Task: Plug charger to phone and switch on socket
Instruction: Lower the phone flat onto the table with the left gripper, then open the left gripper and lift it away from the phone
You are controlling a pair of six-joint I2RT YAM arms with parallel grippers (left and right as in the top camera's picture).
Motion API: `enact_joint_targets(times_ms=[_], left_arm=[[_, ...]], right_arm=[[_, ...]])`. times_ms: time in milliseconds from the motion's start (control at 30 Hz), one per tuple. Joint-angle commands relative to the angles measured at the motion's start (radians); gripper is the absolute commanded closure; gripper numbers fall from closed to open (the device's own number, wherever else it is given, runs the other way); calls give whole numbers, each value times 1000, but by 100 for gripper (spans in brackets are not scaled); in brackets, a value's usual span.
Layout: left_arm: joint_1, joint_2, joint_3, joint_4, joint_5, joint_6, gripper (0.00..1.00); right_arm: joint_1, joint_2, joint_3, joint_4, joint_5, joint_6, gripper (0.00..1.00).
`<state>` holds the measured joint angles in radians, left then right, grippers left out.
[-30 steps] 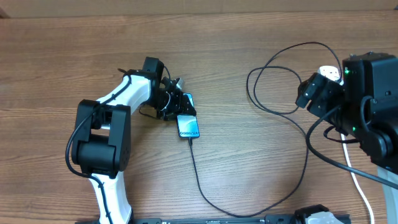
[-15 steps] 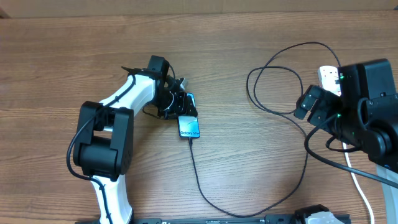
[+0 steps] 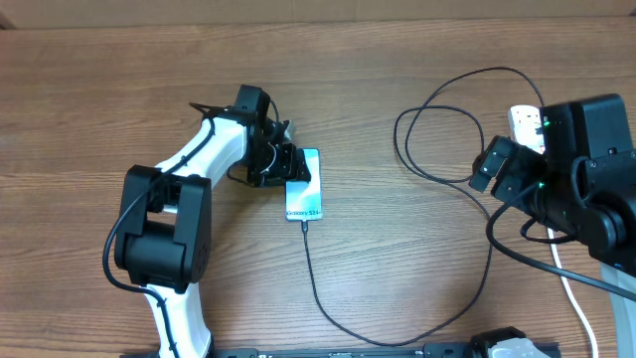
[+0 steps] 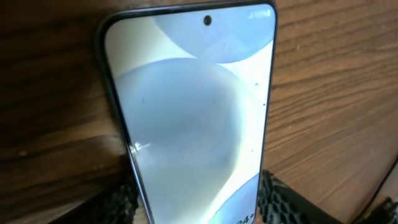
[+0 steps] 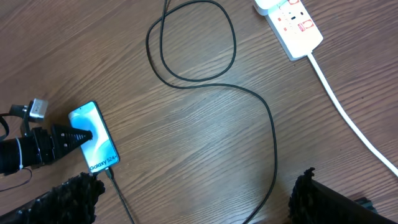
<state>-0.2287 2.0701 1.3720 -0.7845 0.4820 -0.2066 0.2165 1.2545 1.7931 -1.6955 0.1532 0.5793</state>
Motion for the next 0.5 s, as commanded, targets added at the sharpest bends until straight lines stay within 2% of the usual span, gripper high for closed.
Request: enact_joint_targets(times_ms=[0,300,333,367,467], left_arm=[[11,92,-54,4,-231,-8,30],[11,92,-54,3,-294,-26,27],[11,92,-54,2,-309,-27,20],[11,92,-54,-2,-327,-27,1],[14,92,-47,-28,-364,-48,0]], right_arm=[[-5,16,8,2,-4,-7,0],[-5,65,8,18,-4,17,0],[-5,71,8,26,-4,29,0],[-5,82,8,40,-4,48,0],[-15,109,8,76,-4,71,0]])
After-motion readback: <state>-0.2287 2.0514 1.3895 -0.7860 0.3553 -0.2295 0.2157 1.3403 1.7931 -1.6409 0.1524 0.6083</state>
